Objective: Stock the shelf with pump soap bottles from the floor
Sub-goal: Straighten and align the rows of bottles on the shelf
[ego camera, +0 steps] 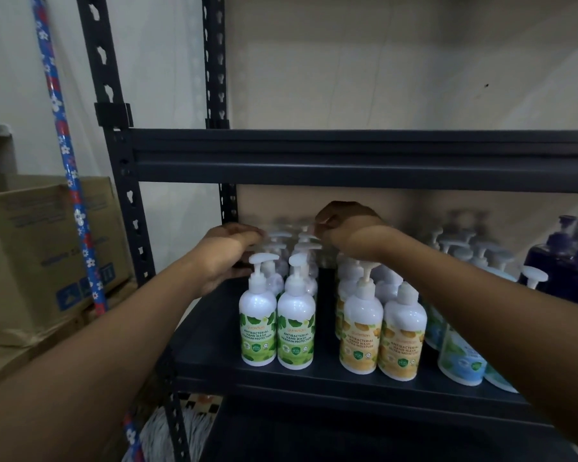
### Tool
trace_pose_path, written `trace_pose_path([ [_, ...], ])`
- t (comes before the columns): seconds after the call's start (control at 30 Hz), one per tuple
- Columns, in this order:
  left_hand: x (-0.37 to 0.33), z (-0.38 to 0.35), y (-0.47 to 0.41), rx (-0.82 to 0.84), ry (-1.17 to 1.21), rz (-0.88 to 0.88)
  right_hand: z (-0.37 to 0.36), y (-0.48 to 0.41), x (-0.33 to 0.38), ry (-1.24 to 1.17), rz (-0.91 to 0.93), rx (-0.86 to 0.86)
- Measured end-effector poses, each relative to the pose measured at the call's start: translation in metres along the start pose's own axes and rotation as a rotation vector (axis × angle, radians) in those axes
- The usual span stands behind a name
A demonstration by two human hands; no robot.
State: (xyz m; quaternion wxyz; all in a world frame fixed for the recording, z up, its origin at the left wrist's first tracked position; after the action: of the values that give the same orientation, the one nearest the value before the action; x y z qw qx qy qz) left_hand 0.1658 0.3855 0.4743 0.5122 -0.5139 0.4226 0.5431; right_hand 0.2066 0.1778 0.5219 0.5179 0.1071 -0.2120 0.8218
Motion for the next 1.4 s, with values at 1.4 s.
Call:
trace_pose_path([
  [1.4, -0.048, -0.059, 0.106, -0.048, -0.333, -0.406, 0.06, 0.134, -0.068, -0.034, 0.048, -0.129],
])
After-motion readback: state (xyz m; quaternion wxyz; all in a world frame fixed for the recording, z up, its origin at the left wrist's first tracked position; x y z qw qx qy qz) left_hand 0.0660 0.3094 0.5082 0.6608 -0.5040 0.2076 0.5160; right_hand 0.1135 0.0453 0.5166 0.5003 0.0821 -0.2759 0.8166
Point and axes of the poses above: each hand's wrist, its own y-axis away from the middle knuckle, its own z-axis out of the back of the hand, x = y × z, the point moved 4 cm from there along -y, towards the middle knuckle, and after that the axes turned 4 degrees about x, right-handed, at the moved point
